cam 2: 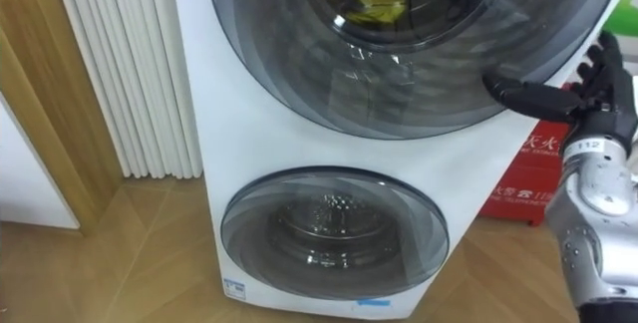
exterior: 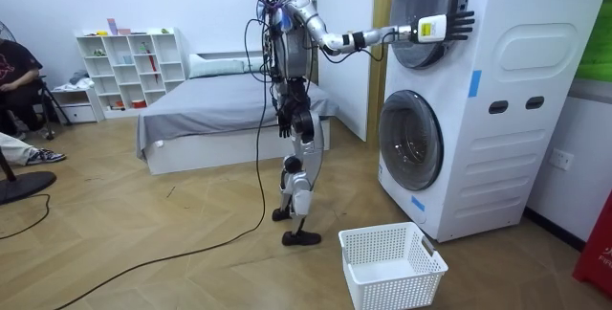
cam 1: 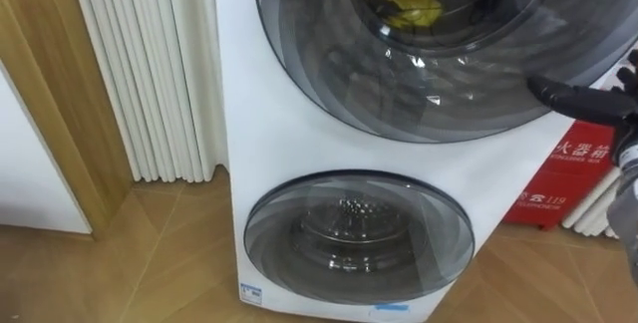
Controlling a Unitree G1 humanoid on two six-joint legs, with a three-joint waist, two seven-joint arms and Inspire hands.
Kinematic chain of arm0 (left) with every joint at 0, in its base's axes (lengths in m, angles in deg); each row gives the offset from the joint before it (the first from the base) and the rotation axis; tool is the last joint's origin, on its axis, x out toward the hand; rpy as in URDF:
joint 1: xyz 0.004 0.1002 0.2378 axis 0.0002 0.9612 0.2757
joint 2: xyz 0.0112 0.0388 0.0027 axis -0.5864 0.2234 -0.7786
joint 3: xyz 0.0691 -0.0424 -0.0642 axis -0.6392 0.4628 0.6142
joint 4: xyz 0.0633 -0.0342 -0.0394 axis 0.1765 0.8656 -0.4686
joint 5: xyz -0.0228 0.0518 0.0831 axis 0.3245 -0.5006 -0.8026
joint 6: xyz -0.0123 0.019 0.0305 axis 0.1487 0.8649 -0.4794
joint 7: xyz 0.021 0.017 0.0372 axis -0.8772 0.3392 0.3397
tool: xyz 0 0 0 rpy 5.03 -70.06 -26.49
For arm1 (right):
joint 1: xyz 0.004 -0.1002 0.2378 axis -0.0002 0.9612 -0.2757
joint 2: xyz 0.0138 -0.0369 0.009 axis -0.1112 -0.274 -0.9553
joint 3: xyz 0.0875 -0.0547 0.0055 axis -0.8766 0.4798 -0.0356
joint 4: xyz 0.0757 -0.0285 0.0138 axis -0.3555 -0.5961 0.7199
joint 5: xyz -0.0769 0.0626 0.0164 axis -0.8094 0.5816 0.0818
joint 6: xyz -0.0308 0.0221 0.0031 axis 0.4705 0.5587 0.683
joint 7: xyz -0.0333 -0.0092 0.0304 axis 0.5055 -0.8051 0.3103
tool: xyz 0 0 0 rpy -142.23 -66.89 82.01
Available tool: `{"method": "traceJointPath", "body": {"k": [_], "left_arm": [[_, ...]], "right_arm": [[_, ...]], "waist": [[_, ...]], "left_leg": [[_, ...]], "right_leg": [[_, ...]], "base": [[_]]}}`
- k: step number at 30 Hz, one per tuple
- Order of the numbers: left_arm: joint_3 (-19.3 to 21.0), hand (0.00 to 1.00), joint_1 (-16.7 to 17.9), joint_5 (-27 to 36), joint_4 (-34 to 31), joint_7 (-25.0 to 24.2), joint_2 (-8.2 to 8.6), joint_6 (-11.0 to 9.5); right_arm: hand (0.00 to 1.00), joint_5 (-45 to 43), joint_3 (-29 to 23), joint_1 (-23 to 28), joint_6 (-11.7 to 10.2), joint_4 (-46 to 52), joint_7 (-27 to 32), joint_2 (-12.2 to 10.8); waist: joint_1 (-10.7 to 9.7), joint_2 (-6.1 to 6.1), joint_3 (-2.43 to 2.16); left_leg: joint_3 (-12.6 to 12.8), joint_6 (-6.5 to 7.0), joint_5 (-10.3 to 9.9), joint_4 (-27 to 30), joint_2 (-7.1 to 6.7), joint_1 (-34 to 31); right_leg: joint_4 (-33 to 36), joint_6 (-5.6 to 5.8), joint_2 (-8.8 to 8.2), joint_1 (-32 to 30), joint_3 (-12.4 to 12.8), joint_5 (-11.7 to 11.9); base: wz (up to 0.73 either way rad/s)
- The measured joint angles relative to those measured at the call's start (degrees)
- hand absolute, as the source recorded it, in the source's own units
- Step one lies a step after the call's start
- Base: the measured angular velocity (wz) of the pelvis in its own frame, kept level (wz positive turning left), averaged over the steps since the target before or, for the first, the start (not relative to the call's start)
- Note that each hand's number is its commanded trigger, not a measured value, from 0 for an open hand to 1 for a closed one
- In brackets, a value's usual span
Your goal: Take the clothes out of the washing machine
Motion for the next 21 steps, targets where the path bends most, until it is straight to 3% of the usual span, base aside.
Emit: {"method": "traceJointPath", "body": {"k": [12,15,21], "left_arm": [[0.47,0.0,-0.14,-3.3,-0.24,-0.04,-1.23,0.03],[0.46,0.0,-0.27,-3.89,-0.25,-0.28,-1.48,-0.54],[0.17,0.0,-0.21,-3.93,-0.27,-0.19,-1.58,-0.68]], "right_arm": [[0.0,0.13,0.83,-3.04,-0.01,-4.06,-0.1,1.37],[0.0,0.2,2.68,-4.9,-0.02,-6.42,-0.83,2.91],[0.0,0.28,5.31,-7.38,-0.02,-8.71,-3.55,4.45]], "waist": [[0.35,0.42,-0.27],[0.37,0.58,-0.35],[0.45,0.23,-0.13]], "left_leg": [[-0.2,-0.01,0.0,0.28,-0.02,-0.42],[-0.09,-0.01,0.01,0.34,-0.03,-0.26],[0.07,-0.02,0.02,0.12,-0.01,0.27]], "right_leg": [[0.06,-0.01,-0.07,-0.12,-0.43,0.01],[0.06,-0.01,-0.08,-0.04,-0.39,0.01],[0.09,-0.01,-0.05,0.17,-0.16,0.01]], "base": [[0.01],[-0.01],[-0.02]]}}
